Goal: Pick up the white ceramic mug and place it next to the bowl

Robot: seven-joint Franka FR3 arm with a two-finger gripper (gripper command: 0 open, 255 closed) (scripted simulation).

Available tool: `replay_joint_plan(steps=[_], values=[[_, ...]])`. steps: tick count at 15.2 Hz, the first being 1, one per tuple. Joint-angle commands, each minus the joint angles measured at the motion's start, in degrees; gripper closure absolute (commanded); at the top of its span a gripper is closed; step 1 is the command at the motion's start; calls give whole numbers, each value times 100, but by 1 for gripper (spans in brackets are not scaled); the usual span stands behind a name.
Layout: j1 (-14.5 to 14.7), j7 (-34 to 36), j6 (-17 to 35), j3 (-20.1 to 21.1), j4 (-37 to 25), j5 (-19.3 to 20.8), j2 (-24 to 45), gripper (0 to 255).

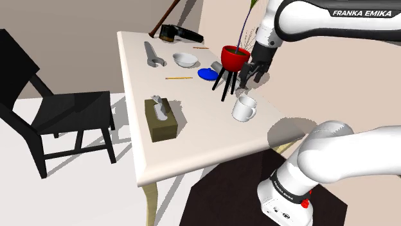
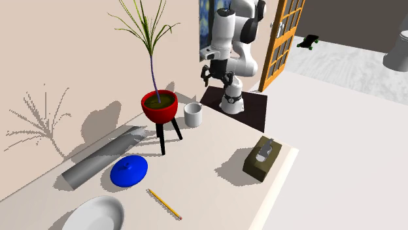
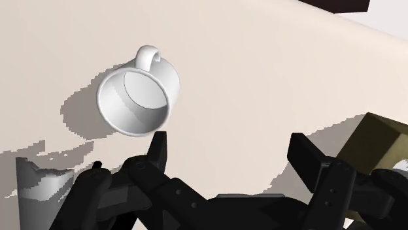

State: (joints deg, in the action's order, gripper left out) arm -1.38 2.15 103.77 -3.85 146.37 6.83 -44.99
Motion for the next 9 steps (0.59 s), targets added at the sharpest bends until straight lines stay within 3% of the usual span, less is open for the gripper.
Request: replay_joint_plan(steps=[1,9], values=[[-68,-123,444,-190,259,69,150,0],[-310,-696,2158,-1004,878,272,1164,0]])
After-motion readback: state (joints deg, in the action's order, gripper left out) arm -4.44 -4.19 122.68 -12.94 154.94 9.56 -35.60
